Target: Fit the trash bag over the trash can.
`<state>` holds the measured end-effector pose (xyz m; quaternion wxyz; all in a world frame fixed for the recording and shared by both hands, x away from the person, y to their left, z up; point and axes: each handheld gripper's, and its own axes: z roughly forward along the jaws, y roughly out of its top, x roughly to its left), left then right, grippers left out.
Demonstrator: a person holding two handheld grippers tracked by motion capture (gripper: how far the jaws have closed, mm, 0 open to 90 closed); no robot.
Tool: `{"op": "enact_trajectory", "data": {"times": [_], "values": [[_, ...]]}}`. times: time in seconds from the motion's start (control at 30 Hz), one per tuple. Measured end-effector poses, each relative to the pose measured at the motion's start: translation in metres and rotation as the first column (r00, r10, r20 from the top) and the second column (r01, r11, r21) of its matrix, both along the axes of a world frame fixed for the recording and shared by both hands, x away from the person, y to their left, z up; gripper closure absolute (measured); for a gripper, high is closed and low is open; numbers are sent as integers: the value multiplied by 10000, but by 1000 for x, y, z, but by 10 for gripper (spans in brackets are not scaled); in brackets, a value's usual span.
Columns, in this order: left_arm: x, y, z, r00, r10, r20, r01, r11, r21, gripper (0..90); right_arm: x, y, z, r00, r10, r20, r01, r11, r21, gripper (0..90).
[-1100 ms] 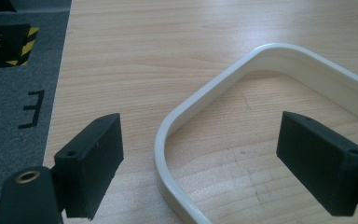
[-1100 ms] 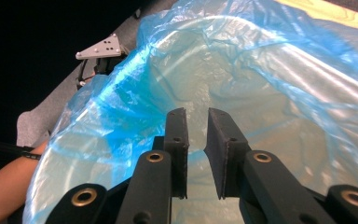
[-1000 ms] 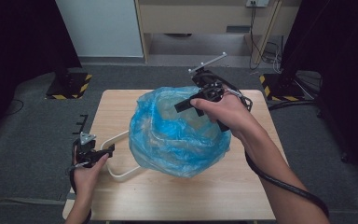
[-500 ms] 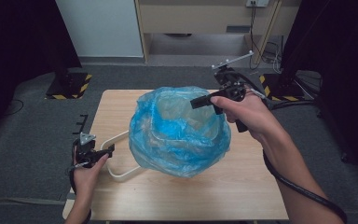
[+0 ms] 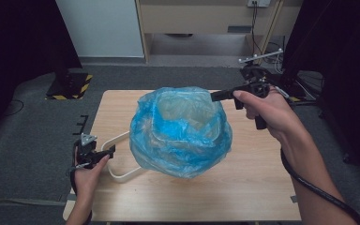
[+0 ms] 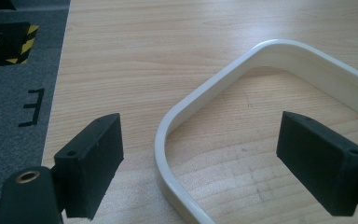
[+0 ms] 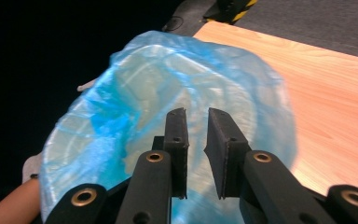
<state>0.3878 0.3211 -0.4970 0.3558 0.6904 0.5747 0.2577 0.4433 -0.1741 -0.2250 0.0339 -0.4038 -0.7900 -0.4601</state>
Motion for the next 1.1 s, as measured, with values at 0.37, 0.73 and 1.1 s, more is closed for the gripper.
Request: {"op": "enact_trajectory", "data": {"times": [0.37, 0.73, 1.1], "values": [[0, 0, 0, 10000, 25, -37, -26, 10000, -17, 141, 10, -30, -12, 9971, -753, -135, 754, 9971, 79, 778], [0, 1, -1, 10000, 77, -36, -77, 10000, -47, 140, 16, -38, -35, 9918, -1270, -138, 1264, 9913, -356, 760], [0, 1, -1, 10000, 66, -36, -66, 10000, -20, 140, 22, -43, -58, 9876, -1570, -61, 1561, 9847, -777, 676]]}}
